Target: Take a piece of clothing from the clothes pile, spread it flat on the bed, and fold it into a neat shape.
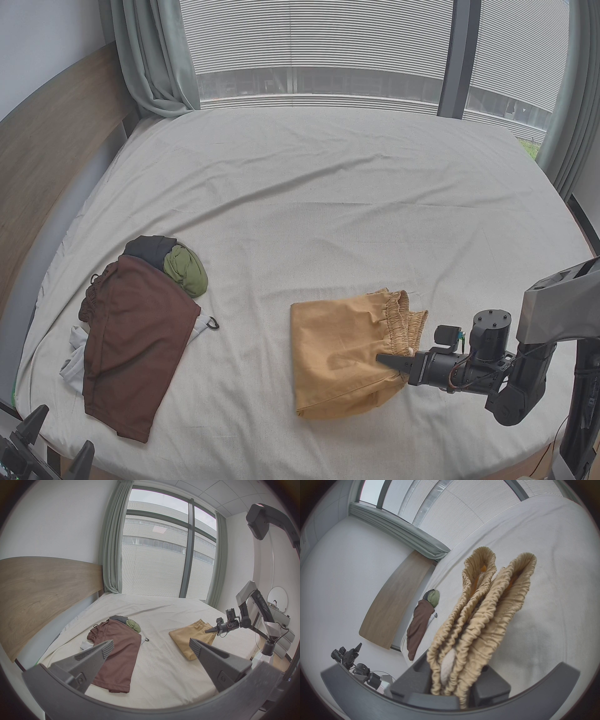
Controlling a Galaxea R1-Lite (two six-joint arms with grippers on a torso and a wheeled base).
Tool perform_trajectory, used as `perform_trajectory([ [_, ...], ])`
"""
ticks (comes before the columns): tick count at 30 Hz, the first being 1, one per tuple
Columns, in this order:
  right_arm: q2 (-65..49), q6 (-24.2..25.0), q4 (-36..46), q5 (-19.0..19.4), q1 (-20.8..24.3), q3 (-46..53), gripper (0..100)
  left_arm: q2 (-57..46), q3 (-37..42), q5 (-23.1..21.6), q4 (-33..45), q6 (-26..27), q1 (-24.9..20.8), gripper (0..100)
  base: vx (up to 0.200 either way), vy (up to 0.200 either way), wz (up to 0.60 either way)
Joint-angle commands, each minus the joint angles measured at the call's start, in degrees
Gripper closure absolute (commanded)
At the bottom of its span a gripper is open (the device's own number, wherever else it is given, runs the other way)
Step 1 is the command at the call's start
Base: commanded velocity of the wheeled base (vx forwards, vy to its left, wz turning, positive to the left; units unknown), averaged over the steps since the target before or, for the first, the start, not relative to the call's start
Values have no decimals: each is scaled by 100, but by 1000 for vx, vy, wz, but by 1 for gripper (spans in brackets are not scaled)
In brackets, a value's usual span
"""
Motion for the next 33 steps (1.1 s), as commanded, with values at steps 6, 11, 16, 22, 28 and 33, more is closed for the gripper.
perform_trajectory([
  [6,-618,55,3,-30,185,-29,100,20,13,1,-4,-3,-1,0,0,0,0],
  [11,-777,55,3,-48,273,-108,100,20,13,1,-4,-3,-1,0,0,0,0],
  [16,-847,73,3,-48,317,-284,100,20,13,1,-4,-3,-1,0,0,0,0],
  [22,-900,55,12,-48,369,-486,100,20,13,1,-4,-3,-1,0,0,0,0],
  [28,-900,73,12,-48,413,-768,100,20,13,1,-4,-3,-1,0,0,0,0],
  [33,-900,214,12,-21,413,-978,100,20,13,1,-4,-3,-1,0,0,0,0],
])
